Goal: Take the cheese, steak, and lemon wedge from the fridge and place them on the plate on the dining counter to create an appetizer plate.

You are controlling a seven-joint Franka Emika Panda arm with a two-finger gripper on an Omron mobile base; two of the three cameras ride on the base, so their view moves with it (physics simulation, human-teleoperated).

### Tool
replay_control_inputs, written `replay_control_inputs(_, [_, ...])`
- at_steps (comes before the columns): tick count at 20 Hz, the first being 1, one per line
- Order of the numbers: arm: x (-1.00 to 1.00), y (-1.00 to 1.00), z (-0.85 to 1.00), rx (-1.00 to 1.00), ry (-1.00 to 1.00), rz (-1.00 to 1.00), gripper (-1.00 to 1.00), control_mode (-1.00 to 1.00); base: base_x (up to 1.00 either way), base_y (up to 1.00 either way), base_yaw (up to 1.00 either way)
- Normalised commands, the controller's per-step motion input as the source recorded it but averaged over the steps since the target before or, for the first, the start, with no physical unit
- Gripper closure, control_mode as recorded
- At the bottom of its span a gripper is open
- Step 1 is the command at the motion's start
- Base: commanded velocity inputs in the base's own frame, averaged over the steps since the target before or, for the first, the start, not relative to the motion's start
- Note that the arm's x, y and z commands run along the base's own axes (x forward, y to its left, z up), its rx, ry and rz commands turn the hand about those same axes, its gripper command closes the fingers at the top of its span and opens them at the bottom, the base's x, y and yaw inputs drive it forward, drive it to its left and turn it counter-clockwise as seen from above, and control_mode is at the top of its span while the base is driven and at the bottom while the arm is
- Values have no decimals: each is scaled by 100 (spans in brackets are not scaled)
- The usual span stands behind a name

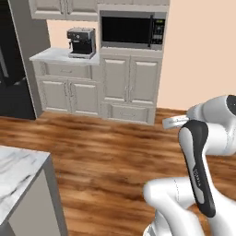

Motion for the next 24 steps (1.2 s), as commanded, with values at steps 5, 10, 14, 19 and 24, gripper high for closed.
replay_control_inputs(5, [0, 0, 0, 0, 0, 0, -100, 100, 100, -52, 53])
replay_control_inputs(10, [0, 0, 0, 0, 0, 0, -100, 100, 100, -55, 50])
replay_control_inputs(14, [0, 0, 0, 0, 0, 0, -100, 100, 100, -21, 62])
replay_control_inputs(19, [0, 0, 0, 0, 0, 0, -100, 100, 100, -4, 67])
replay_control_inputs(24, [0, 0, 0, 0, 0, 0, -100, 100, 100, -6, 52])
